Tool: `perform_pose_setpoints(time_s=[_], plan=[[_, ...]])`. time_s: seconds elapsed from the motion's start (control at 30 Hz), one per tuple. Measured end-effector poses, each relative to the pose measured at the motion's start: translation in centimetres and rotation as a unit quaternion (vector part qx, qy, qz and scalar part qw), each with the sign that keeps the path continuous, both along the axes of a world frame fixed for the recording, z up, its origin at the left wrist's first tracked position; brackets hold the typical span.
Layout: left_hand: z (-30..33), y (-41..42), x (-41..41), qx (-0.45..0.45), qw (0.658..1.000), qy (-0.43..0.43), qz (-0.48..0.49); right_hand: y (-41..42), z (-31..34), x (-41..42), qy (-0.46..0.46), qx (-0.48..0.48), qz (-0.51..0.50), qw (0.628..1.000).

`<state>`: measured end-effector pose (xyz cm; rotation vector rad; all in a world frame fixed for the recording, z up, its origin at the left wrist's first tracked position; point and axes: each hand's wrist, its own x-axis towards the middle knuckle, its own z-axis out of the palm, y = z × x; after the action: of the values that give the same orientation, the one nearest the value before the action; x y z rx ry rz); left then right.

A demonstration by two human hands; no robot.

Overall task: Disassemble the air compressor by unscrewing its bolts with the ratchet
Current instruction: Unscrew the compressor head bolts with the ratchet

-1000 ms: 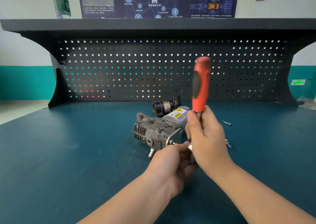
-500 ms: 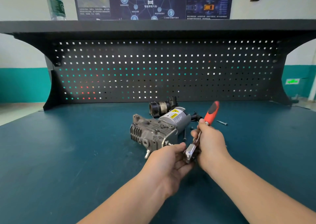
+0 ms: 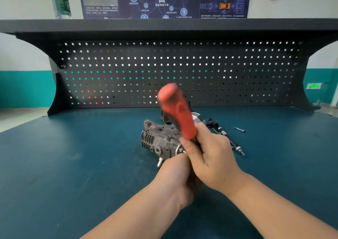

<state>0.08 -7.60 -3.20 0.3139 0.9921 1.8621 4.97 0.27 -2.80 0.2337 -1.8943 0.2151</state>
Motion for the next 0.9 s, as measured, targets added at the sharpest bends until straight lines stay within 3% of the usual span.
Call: perform_pose_setpoints(time_s=[0.1, 0.2, 0.27, 0.37, 0.43, 0.47, 0.53, 0.6, 0.73, 0.9], plan=[[-0.1, 0.4, -0.2, -0.052, 0.999, 0.014, 0.008, 0.1, 0.1, -0.3, -0.004, -0.229, 0.028, 0.973], [-0.1, 0.5, -0.2, -0.067, 0.997, 0.013, 0.023, 1.3, 0.8, -0.8, -0.006, -0.447, 0.012, 0.895], [-0.2, 0.6, -0.2, -0.073, 0.997, 0.011, 0.027, 2.5, 0.8, -1.1, -0.027, -0.592, -0.010, 0.806], [-0.1, 0.6, -0.2, -0.080, 0.996, 0.014, 0.027, 3.4, 0.0, -1.4, -0.044, -0.782, 0.042, 0.620], [-0.1, 0.6, -0.2, -0.079, 0.996, 0.010, 0.028, 3.2, -0.3, -1.4, -0.044, -0.828, 0.071, 0.555], [-0.1, 0.6, -0.2, -0.080, 0.996, 0.008, 0.029, 3.2, -0.3, -1.4, -0.046, -0.828, 0.071, 0.554], [-0.1, 0.6, -0.1, -0.082, 0.996, 0.009, 0.030, 3.3, -0.3, -1.6, -0.051, -0.801, 0.057, 0.593], [-0.1, 0.6, -0.1, -0.080, 0.996, 0.007, 0.033, 3.2, -0.1, -1.6, -0.037, -0.745, 0.048, 0.664], [-0.3, 0.6, 0.1, -0.067, 0.997, 0.009, 0.036, 1.8, 0.5, -1.2, 0.002, -0.522, 0.007, 0.853], [-0.4, 0.4, -0.1, -0.048, 0.999, 0.011, 0.013, 0.1, 0.5, -0.1, -0.017, -0.228, 0.021, 0.973]])
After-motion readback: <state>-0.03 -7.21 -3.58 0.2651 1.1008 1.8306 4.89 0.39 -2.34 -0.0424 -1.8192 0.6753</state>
